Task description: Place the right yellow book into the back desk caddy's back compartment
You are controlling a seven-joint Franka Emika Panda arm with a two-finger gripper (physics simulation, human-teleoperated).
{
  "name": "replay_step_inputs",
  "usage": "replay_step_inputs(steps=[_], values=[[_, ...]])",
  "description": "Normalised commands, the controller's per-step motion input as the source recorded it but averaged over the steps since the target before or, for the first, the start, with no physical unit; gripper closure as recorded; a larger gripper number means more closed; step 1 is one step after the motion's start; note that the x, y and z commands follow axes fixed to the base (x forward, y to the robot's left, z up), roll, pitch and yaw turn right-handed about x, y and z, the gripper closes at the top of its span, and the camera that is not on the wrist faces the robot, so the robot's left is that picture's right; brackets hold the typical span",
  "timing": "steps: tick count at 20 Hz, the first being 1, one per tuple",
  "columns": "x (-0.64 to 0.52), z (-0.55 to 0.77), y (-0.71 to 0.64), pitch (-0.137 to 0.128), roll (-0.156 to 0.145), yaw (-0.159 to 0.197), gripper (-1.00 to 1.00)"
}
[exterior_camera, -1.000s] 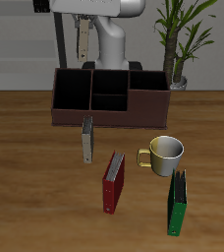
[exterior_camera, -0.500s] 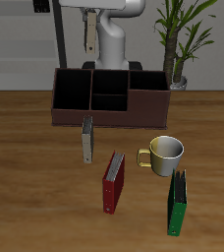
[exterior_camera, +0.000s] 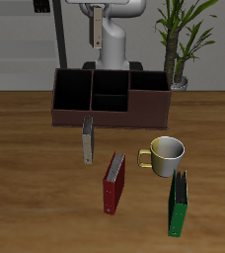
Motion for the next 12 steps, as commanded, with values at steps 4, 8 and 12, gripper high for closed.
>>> replay_step_inputs(steps=[4, 8, 12], values=[[-0.19, -0.02, 0.01, 0.000, 0.006, 0.050, 1.00], [-0.13, -0.06, 0.07, 0.019, 0.016, 0.082, 1.00], [-0.08, -0.08, 0.09, 0.032, 0.011, 0.137, 1.00]])
